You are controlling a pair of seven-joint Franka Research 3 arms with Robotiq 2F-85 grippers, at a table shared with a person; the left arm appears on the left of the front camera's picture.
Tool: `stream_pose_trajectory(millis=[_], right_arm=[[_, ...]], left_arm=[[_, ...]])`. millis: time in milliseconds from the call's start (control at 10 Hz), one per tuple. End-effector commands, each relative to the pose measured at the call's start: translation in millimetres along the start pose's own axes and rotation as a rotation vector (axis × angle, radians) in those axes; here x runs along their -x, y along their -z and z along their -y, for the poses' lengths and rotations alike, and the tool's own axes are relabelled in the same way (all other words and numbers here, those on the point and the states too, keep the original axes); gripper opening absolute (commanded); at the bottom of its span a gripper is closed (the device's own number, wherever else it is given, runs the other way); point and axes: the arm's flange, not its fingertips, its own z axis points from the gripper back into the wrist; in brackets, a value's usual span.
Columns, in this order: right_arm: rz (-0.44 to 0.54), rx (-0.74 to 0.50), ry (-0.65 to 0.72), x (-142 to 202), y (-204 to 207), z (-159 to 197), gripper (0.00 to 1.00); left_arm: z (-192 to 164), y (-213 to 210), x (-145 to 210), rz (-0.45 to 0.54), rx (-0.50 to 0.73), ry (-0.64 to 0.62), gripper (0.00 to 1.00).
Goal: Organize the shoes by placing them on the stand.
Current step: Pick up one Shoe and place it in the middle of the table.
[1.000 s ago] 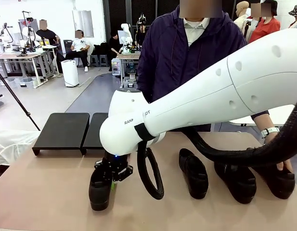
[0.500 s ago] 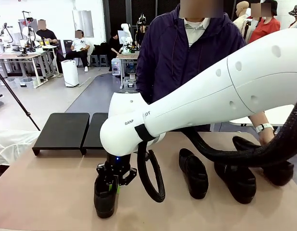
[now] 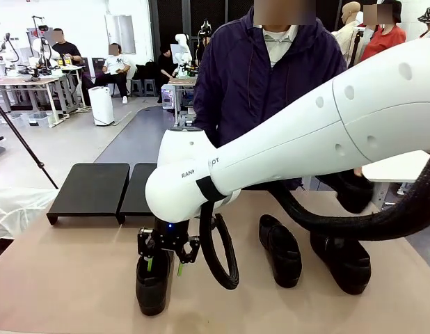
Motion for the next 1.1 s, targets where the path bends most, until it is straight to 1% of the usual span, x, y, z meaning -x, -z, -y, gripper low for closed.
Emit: stream_pose_trajectory(millis=[0, 100, 200, 300, 400, 600, 700, 800, 900, 1000], right_arm=[[0.053, -0.016, 0.01, 5.6, -15.7, 11.5, 1.0], [0.102, -0.013, 0.013, 8.3, -27.8, 16.4, 1.0], [0.127, -0.014, -0.016, 13.8, -44.0, 23.6, 1.0], [0.135, -0.024, -0.04, 18.2, -66.3, 37.3, 1.0], [0.155, -0.042, -0.031, 21.2, -93.6, 57.7, 1.0], [0.169, -0.049, -0.059, 31.7, -122.0, 89.7, 1.0], [0.083, -0.014, -0.175, 42.9, -129.4, 110.8, 1.0], [-0.049, -0.061, -0.25, 61.2, -140.1, 136.2, 1.0], [-0.051, -0.052, -0.226, 80.6, -157.5, 171.6, 1.0], [-0.024, -0.029, -0.212, 88.7, -169.9, 204.2, 1.0]], left_arm=[[-1.3, -1.4, 0.5, -0.002, 0.005, 0.014, 1.0], [-1.3, -1.4, 0.5, -0.002, 0.005, 0.014, 1.0], [-1.3, -1.4, 0.5, -0.002, 0.005, 0.014, 1.0], [-1.3, -1.4, 0.5, -0.002, 0.005, 0.014, 1.0], [-1.3, -1.4, 0.5, -0.002, 0.005, 0.014, 1.0], [-1.3, -1.4, 0.5, -0.002, 0.005, 0.014, 1.0], [-1.3, -1.4, 0.5, -0.002, 0.005, 0.014, 1.0], [-1.3, -1.4, 0.5, -0.002, 0.005, 0.014, 1.0], [-1.3, -1.4, 0.5, -0.002, 0.005, 0.014, 1.0], [-1.3, -1.4, 0.5, -0.002, 0.005, 0.014, 1.0]])
